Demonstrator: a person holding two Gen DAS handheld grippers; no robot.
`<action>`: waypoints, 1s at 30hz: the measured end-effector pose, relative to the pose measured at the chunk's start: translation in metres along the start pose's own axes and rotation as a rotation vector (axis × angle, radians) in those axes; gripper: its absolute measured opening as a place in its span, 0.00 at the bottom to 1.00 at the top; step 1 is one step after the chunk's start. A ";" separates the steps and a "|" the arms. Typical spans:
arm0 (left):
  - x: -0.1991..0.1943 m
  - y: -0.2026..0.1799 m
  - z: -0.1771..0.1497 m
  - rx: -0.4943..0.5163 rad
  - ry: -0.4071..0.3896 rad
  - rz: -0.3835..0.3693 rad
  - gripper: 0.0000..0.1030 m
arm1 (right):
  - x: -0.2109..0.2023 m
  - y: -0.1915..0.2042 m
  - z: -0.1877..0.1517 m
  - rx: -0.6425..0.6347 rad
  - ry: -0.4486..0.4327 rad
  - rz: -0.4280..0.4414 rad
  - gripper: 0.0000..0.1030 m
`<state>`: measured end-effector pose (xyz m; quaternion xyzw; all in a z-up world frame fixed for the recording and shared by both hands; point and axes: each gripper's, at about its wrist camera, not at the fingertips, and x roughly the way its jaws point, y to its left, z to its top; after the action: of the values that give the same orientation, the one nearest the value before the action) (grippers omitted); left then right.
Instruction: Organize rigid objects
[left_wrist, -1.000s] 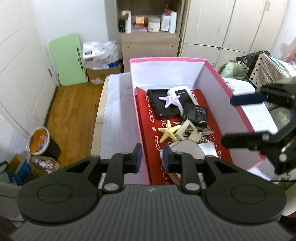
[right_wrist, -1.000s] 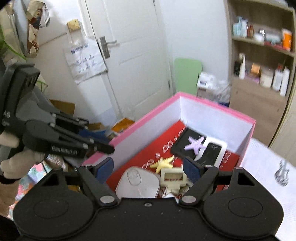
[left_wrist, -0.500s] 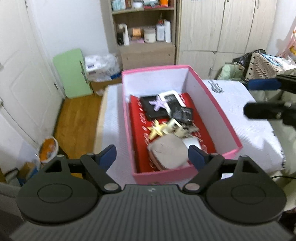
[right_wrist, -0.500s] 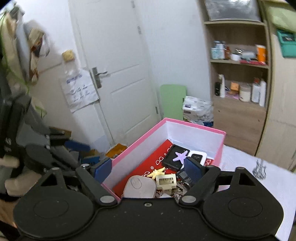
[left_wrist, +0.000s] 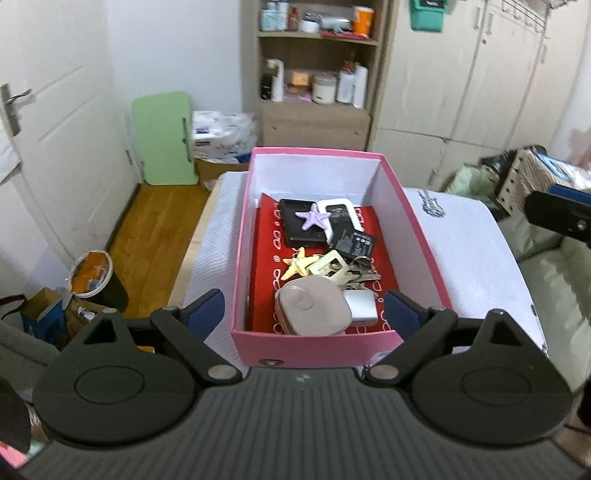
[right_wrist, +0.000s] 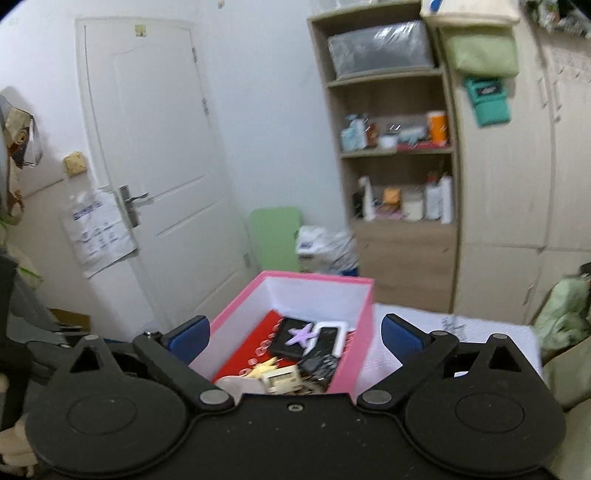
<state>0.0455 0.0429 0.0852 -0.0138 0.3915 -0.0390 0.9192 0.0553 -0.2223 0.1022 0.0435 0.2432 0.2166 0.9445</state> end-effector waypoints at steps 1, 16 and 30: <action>0.000 -0.001 -0.006 -0.011 -0.001 0.006 0.91 | -0.003 0.000 -0.003 0.008 0.004 -0.015 0.98; -0.010 -0.035 -0.040 0.058 -0.036 0.055 0.95 | -0.040 -0.004 -0.039 0.087 0.069 -0.142 0.98; -0.004 -0.038 -0.050 -0.012 -0.036 0.093 0.98 | -0.040 -0.008 -0.055 0.115 0.107 -0.227 0.98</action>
<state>0.0043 0.0051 0.0559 -0.0020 0.3752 0.0062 0.9269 0.0005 -0.2486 0.0699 0.0584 0.3086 0.0962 0.9445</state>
